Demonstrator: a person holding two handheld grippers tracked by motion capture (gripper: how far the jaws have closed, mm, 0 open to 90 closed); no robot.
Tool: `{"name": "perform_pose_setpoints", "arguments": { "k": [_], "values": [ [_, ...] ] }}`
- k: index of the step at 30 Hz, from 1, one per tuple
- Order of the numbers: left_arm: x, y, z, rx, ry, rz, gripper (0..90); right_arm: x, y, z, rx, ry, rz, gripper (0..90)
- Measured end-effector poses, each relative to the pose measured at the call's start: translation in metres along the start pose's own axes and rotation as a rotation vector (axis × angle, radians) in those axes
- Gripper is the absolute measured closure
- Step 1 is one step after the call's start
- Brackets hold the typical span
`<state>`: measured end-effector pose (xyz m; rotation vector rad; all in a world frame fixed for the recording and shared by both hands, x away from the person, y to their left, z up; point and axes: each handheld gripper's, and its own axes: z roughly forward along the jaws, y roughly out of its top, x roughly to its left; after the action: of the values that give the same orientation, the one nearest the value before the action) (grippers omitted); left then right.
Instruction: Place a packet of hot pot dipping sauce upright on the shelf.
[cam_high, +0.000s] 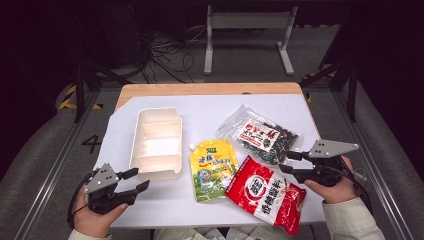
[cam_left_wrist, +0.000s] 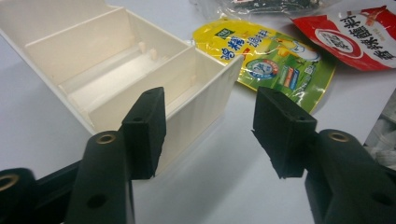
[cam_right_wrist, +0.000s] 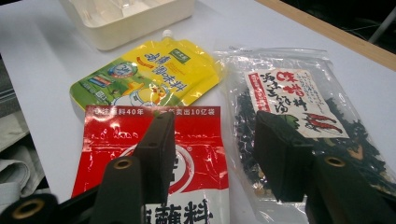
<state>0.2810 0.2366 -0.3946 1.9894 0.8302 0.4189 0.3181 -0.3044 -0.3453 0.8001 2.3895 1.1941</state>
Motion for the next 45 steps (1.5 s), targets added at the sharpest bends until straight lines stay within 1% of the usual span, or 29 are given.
{"name": "perform_pose_setpoints", "arguments": {
  "k": [1, 2, 5, 7, 8, 12, 13, 16, 19, 20, 21, 23, 24, 26, 29, 32, 33, 34, 36, 37, 42, 45],
  "values": [
    [0.000, 0.000, 0.000, 0.000, 0.000, 0.000, 43.1, 0.000, 0.000, 0.000, 0.000, 0.000, 0.000, 48.6],
    [0.000, 0.000, -0.001, -0.014, -0.009, -0.004, 42.2, 0.001, 0.001, 0.002, 0.004, 0.007, -0.007, 46.4],
    [-0.002, 0.000, -0.002, -0.021, -0.006, -0.001, 41.1, 0.001, 0.001, 0.005, 0.009, 0.012, -0.011, 45.1],
    [-0.003, 0.001, -0.001, -0.013, 0.011, 0.001, 39.3, 0.002, 0.002, 0.008, 0.019, 0.023, -0.012, 44.1],
    [-0.004, 0.001, 0.001, 0.000, 0.031, 0.006, 35.3, 0.003, 0.003, 0.011, 0.028, 0.031, -0.013, 43.0],
    [-0.005, 0.002, 0.002, 0.004, 0.030, 0.009, 34.4, 0.004, 0.005, 0.021, 0.055, 0.045, -0.014, 41.3],
    [-0.005, 0.002, 0.002, 0.002, 0.028, 0.009, 34.4, 0.004, 0.005, 0.021, 0.055, 0.045, -0.014, 41.3],
    [-0.006, 0.003, 0.002, 0.005, 0.019, 0.011, 33.4, 0.006, 0.005, 0.032, 0.088, 0.065, -0.014, 38.7],
    [-0.006, 0.003, 0.003, 0.007, 0.027, 0.019, 32.1, 0.006, 0.004, 0.041, 0.116, 0.085, -0.010, 34.8],
    [-0.006, 0.003, 0.003, 0.010, 0.044, 0.020, 30.3, 0.006, 0.003, 0.045, 0.124, 0.092, -0.007, 33.4],
    [-0.006, 0.003, 0.003, 0.010, 0.044, 0.020, 29.2, 0.006, 0.002, 0.049, 0.132, 0.096, -0.004, 32.7],
    [-0.006, 0.002, 0.004, 0.011, 0.060, 0.021, 28.3, 0.006, 0.001, 0.052, 0.138, 0.101, -0.001, 32.3],
    [-0.005, 0.002, 0.004, 0.014, 0.064, 0.016, 27.4, 0.006, -0.001, 0.059, 0.151, 0.116, 0.002, 32.0],
    [-0.005, 0.002, 0.005, 0.013, 0.061, 0.012, 27.3, 0.006, -0.002, 0.061, 0.155, 0.120, 0.002, 32.0],
    [-0.006, 0.001, 0.006, 0.023, 0.057, 0.020, 27.2, 0.005, -0.007, 0.074, 0.185, 0.135, 0.004, 30.5],
    [-0.006, 0.001, 0.007, 0.027, 0.054, 0.021, 26.9, 0.003, -0.011, 0.082, 0.202, 0.136, 0.013, 28.7],
    [-0.006, 0.001, 0.007, 0.027, 0.054, 0.021, 26.7, 0.003, -0.011, 0.082, 0.202, 0.136, 0.013, 28.7],
    [-0.006, 0.001, 0.008, 0.027, 0.056, 0.015, 26.2, 0.001, -0.014, 0.086, 0.217, 0.140, 0.021, 27.8],
    [-0.006, 0.001, 0.008, 0.026, 0.060, 0.016, 25.4, 0.001, -0.015, 0.087, 0.224, 0.142, 0.025, 27.6],
    [-0.005, 0.001, 0.008, 0.031, 0.059, 0.016, 24.7, 0.000, -0.018, 0.092, 0.248, 0.150, 0.032, 27.1],
    [-0.006, 0.001, 0.009, 0.033, 0.059, 0.019, 24.3, -0.001, -0.024, 0.101, 0.303, 0.154, 0.033, 24.0],
    [-0.006, 0.001, 0.010, 0.035, 0.064, 0.018, 22.9, -0.002, -0.025, 0.104, 0.314, 0.144, 0.031, 21.5]
  ]
}}
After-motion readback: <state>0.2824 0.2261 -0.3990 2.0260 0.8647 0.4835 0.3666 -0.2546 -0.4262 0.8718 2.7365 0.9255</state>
